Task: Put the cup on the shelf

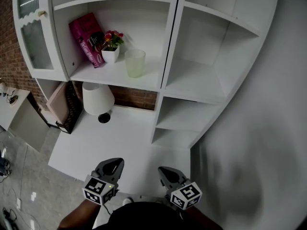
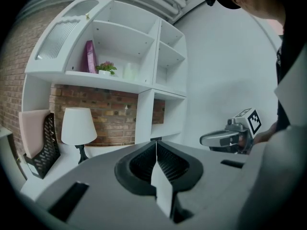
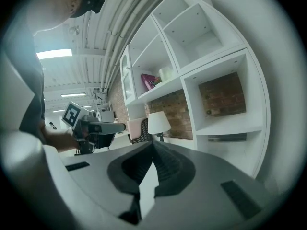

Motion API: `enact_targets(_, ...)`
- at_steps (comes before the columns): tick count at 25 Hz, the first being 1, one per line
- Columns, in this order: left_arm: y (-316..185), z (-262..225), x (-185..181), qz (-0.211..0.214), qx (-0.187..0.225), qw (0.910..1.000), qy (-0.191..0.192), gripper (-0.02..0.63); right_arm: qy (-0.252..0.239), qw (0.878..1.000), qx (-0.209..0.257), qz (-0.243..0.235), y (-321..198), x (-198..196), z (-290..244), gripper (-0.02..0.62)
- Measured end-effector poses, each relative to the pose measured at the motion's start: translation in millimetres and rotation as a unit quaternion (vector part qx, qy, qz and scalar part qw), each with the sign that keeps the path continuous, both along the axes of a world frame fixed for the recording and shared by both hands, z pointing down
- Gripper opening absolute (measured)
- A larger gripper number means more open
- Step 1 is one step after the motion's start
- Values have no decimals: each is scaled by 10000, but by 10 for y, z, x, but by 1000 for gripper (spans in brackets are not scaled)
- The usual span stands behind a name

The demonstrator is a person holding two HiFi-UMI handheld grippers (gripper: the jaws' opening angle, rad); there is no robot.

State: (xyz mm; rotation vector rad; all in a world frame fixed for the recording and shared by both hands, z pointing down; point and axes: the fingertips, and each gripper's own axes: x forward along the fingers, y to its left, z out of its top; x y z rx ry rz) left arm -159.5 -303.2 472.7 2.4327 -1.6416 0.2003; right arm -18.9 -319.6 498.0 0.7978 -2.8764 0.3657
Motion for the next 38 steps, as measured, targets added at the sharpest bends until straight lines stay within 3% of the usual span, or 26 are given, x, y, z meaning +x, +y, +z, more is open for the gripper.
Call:
enact_targets(11,178,252,345,298,-274,9990,166,9,-78,9998,-61,171,-34,38,36,3)
enact_targets(38,216,246,508,243,-302,9989,249,11,-99,9999,-65,-52,38,15,77,3)
